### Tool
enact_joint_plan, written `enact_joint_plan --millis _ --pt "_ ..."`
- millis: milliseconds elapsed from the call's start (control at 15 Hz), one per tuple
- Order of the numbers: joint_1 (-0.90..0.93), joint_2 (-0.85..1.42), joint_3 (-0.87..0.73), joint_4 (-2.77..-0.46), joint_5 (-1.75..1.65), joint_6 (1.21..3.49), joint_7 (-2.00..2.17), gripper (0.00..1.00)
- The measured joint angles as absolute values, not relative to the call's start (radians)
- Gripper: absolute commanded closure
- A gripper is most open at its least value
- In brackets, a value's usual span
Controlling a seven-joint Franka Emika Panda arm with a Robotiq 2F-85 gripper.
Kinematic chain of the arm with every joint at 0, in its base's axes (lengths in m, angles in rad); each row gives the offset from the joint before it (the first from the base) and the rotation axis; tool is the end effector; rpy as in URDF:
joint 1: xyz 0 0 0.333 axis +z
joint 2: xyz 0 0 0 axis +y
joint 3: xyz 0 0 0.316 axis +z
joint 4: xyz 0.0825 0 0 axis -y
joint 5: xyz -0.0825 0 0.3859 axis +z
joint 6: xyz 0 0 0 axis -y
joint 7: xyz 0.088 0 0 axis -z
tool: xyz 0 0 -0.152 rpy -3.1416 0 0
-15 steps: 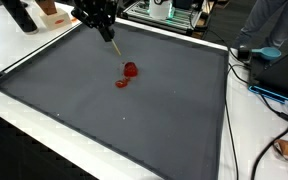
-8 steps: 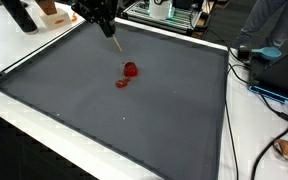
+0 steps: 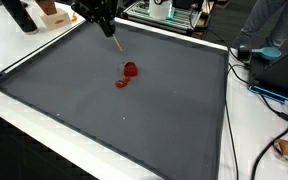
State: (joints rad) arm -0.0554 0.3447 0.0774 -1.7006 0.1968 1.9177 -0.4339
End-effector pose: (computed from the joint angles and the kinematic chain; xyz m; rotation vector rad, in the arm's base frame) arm 0.6338 0.0330 0.3408 -2.8600 -0.5412 0.1197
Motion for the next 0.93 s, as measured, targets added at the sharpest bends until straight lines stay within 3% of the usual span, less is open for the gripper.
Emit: enact_joint_plan --millis 333,933 --pt "-0.064 0.35 0.077 -1.698 0.231 1.908 -0.47 0.97" --pt "-0.188 0.412 0.081 -1.673 0.558 1.734 -0.912 0.97"
